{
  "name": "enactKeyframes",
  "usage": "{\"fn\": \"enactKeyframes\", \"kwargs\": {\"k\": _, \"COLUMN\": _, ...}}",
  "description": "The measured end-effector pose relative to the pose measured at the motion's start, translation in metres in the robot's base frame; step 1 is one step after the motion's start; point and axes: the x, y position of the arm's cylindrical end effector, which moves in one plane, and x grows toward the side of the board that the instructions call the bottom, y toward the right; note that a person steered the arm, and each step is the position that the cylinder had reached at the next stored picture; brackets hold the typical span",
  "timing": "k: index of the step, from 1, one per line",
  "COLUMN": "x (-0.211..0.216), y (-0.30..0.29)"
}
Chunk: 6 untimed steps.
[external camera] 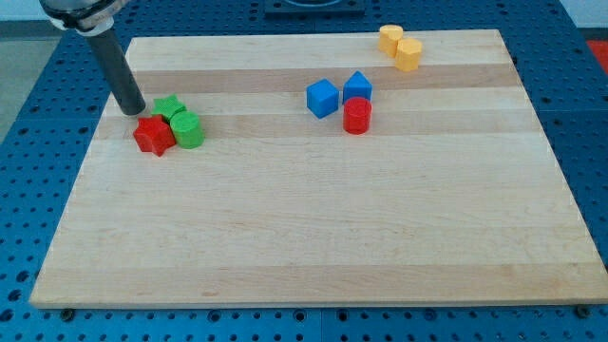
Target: Separate the green blocks from the red star
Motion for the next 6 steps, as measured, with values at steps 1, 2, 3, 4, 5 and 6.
{"fn": "enactKeyframes", "kwargs": {"k": 1, "x": 0.001, "y": 0.025}}
{"fn": "enactKeyframes", "kwargs": {"k": 2, "x": 0.002, "y": 0.053}}
{"fn": "enactKeyframes", "kwargs": {"k": 3, "x": 0.007, "y": 0.077}}
{"fn": "enactKeyframes", "kwargs": {"k": 4, "x": 0.01, "y": 0.1}}
{"fn": "enactKeyframes", "kwargs": {"k": 5, "x": 0.025, "y": 0.108}}
{"fn": "enactKeyframes", "kwargs": {"k": 6, "x": 0.029, "y": 0.103}}
